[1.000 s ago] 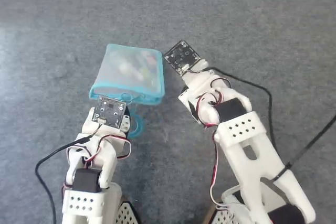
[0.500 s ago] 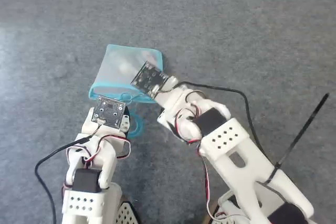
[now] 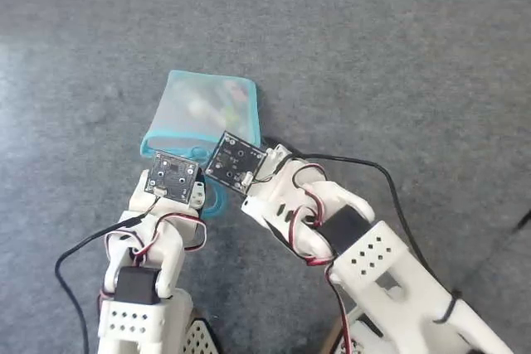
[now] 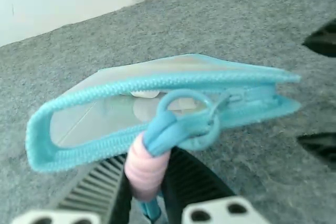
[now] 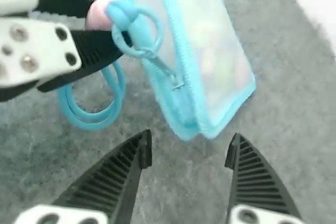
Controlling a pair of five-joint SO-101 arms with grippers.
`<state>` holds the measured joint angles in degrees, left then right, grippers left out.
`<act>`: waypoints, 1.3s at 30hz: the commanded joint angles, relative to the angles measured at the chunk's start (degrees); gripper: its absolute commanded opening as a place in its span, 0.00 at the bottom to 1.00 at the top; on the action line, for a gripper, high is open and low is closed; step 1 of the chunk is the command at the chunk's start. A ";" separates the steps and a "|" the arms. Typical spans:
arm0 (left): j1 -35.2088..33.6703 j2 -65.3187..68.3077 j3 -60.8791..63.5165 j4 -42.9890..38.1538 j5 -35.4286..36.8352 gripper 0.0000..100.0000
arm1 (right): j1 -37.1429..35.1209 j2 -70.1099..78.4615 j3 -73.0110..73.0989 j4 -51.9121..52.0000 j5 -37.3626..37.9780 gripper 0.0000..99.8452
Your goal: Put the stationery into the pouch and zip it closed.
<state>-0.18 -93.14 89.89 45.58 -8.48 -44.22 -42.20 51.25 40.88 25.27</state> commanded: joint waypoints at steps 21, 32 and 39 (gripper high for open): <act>0.35 -0.53 -2.95 -2.02 1.41 0.01 | 3.91 29.49 -24.70 -1.71 0.09 0.01; -0.18 -0.70 -2.95 -2.02 1.41 0.01 | 9.36 29.41 -24.70 2.15 -3.34 0.01; -2.81 -0.70 -3.21 -2.55 1.49 0.01 | 12.62 29.41 -24.62 4.53 -3.34 0.01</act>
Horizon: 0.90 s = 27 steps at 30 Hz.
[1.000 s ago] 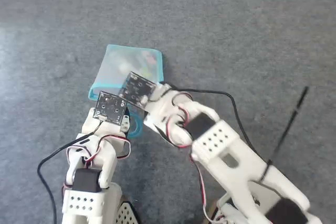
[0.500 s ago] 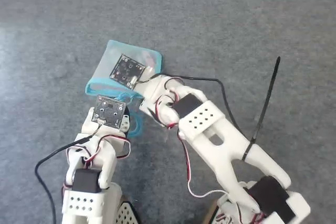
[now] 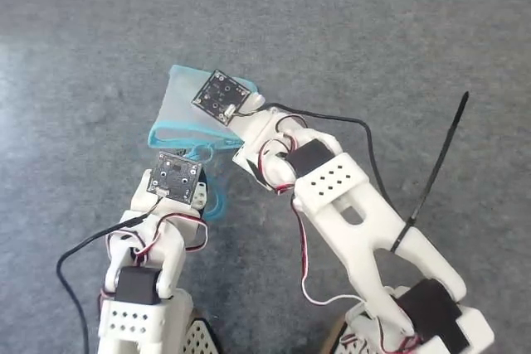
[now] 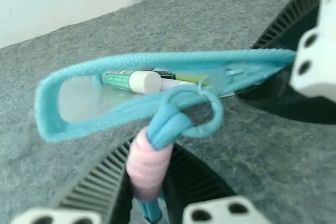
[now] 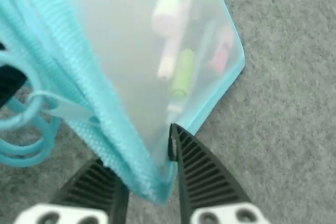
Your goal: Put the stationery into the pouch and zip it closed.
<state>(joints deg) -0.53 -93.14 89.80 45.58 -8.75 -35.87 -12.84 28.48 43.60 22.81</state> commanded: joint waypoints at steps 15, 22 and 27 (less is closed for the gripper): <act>-5.10 -0.70 -3.12 -4.31 1.76 0.01 | 15.16 0.66 -1.58 1.80 -0.88 0.01; -5.10 -0.70 -3.12 -4.22 1.76 0.01 | 19.56 0.75 -1.49 2.33 -0.70 0.01; -5.10 -0.70 -3.03 -4.31 1.76 0.01 | 22.55 0.75 -0.88 3.74 0.26 0.01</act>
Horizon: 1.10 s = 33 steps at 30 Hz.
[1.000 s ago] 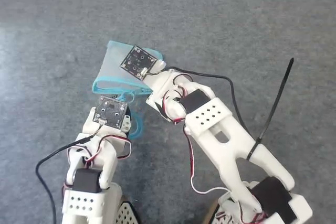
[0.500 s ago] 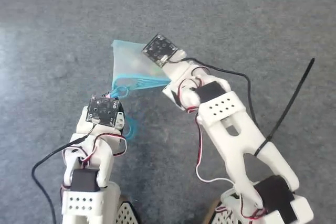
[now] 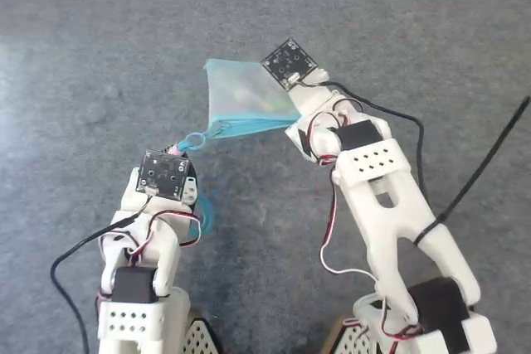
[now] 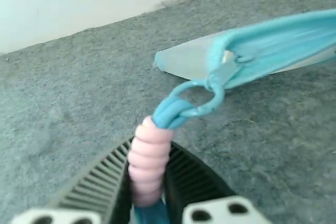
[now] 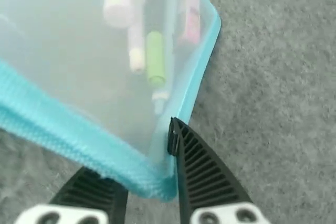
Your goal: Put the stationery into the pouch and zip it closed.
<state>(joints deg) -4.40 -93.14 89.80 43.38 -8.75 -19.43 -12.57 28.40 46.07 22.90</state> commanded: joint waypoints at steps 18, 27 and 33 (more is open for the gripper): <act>-0.70 -0.70 -1.98 -2.20 1.76 0.01 | 4.79 -0.22 2.90 1.36 -3.08 0.01; 1.23 -0.70 -1.89 -1.93 1.76 0.01 | 1.98 -0.22 4.92 0.75 -3.08 0.01; 1.32 -0.79 -1.45 -2.02 1.76 0.01 | 1.80 -0.13 5.01 0.75 -3.08 0.01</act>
